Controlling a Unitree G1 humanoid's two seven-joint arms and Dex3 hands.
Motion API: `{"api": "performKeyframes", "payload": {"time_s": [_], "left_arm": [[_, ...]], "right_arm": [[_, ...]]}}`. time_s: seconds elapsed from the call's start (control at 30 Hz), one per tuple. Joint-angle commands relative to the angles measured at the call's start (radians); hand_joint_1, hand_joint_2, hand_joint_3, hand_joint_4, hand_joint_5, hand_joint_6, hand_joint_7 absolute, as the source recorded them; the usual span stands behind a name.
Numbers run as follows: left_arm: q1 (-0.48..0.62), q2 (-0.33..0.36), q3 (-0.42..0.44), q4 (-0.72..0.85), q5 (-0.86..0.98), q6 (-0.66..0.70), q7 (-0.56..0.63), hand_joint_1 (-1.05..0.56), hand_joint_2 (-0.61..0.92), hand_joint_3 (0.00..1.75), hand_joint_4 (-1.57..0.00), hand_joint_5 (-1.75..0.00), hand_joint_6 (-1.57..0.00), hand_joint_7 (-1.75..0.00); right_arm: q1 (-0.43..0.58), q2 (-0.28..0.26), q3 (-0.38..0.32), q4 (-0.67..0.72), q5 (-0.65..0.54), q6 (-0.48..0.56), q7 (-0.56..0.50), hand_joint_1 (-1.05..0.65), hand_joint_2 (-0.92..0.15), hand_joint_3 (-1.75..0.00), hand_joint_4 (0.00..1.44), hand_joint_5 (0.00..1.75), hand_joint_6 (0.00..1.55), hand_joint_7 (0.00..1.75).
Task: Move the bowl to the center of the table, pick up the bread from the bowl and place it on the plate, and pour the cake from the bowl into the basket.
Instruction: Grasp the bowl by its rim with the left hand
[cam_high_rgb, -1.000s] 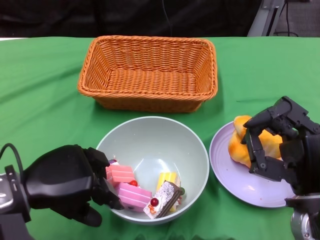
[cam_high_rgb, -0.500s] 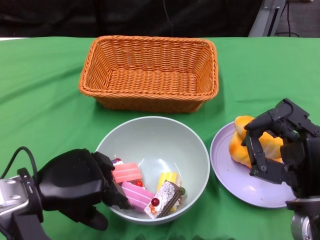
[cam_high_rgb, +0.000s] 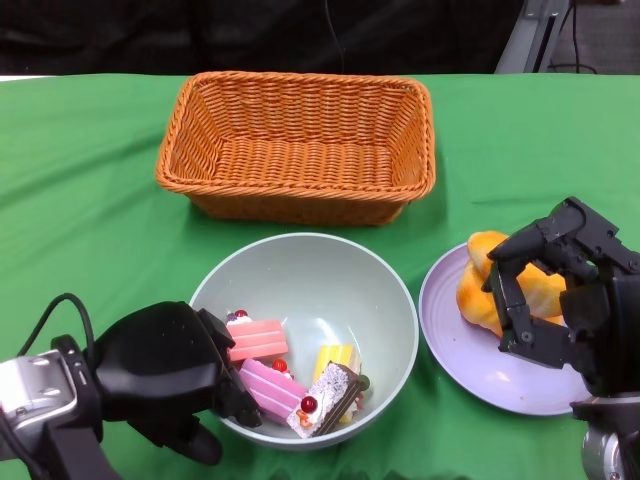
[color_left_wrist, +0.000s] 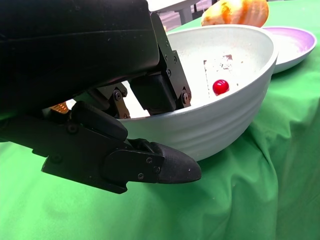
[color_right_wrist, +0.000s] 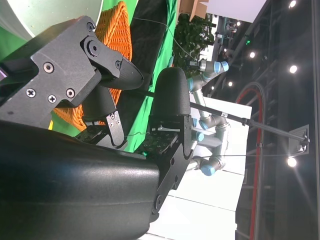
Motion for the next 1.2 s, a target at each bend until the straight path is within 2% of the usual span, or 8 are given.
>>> {"api": "performKeyframes", "payload": {"time_s": [0.03,0.1,0.27,0.37,0.73,0.87,0.97,1.2], "left_arm": [[0.000,0.022,-0.012,-0.011,-0.003,0.018,-0.020,-0.76,0.92,0.36,-0.77,-0.62,-1.03,-0.03],[0.003,0.018,-0.016,-0.020,0.004,0.035,-0.023,-0.76,0.92,0.38,-0.74,-0.56,-0.98,-0.01],[0.011,0.027,-0.028,-0.061,0.015,0.082,-0.057,-0.77,0.92,0.41,-0.71,-0.18,-0.76,0.00],[0.014,0.032,-0.033,-0.067,0.008,0.092,-0.065,-0.77,0.92,0.40,-0.69,-0.09,-0.70,0.00],[0.017,0.041,-0.041,-0.074,-0.002,0.104,-0.088,-0.75,0.92,0.36,-0.72,-0.06,-0.71,-0.01],[0.015,0.039,-0.045,-0.071,0.004,0.107,-0.087,-0.65,0.92,0.28,-0.79,-0.06,-0.80,-0.04],[0.013,0.033,-0.052,-0.053,0.037,0.103,-0.024,-0.54,0.92,0.22,-0.88,-0.09,-0.88,-0.06],[0.008,0.035,-0.062,-0.046,0.047,0.104,0.000,-0.51,0.92,0.20,-0.91,-0.09,-0.91,-0.05]], "right_arm": [[0.003,-0.001,0.001,0.000,0.010,-0.016,-0.001,-0.07,-0.41,-1.15,0.68,1.62,0.65,1.35],[0.002,-0.004,0.000,0.000,0.010,-0.012,0.002,-0.07,-0.42,-1.16,0.68,1.61,0.65,1.35],[0.004,-0.005,-0.001,-0.006,0.009,-0.004,0.001,-0.07,-0.42,-1.15,0.68,1.61,0.66,1.35],[0.002,-0.001,-0.001,0.001,0.017,-0.014,0.003,-0.06,-0.42,-1.16,0.68,1.62,0.66,1.34],[0.006,-0.005,-0.001,-0.014,0.013,-0.004,0.003,-0.04,-0.39,-1.23,0.67,1.64,0.65,1.36],[0.005,-0.005,-0.002,-0.015,0.006,-0.005,-0.002,-0.05,-0.39,-1.22,0.68,1.64,0.65,1.37],[0.003,-0.004,-0.002,-0.013,0.011,-0.010,0.000,-0.06,-0.39,-1.21,0.68,1.64,0.65,1.38],[0.003,-0.004,-0.002,-0.013,0.011,-0.010,0.000,-0.06,-0.40,-1.20,0.68,1.64,0.65,1.38]]}}
